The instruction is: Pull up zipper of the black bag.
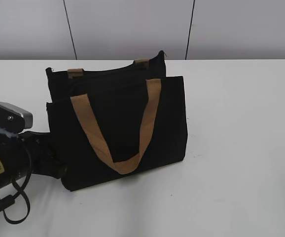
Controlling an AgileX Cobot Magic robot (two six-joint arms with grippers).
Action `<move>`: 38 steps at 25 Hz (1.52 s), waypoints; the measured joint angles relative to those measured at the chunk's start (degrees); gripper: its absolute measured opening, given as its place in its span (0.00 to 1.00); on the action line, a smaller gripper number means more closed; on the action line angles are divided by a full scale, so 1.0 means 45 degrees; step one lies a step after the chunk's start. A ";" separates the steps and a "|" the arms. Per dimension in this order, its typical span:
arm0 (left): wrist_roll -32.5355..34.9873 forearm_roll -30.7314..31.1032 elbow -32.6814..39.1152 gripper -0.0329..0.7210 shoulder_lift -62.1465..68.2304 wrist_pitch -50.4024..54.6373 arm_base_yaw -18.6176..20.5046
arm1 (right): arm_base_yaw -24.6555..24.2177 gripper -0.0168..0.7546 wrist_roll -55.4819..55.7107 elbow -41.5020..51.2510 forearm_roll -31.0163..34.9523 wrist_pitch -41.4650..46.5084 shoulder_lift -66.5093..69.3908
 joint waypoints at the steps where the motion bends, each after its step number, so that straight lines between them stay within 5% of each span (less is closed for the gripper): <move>1: 0.0000 0.0012 0.0000 0.35 0.0000 -0.0013 0.0000 | 0.0000 0.64 0.0000 0.0000 0.0000 0.0000 0.0000; 20: 0.0000 0.0031 0.0000 0.34 0.0135 -0.0380 0.0000 | 0.0000 0.64 0.0000 0.0000 0.0000 0.0000 0.0000; 27: 0.0000 -0.0090 0.0000 0.08 0.0235 -0.0401 0.0000 | 0.0000 0.64 0.0000 0.0000 0.0000 0.0000 0.0000; 38: -0.0036 -0.0153 0.0000 0.06 -0.0293 -0.0080 0.0000 | 0.0000 0.64 0.0000 0.0000 0.0000 0.0000 0.0000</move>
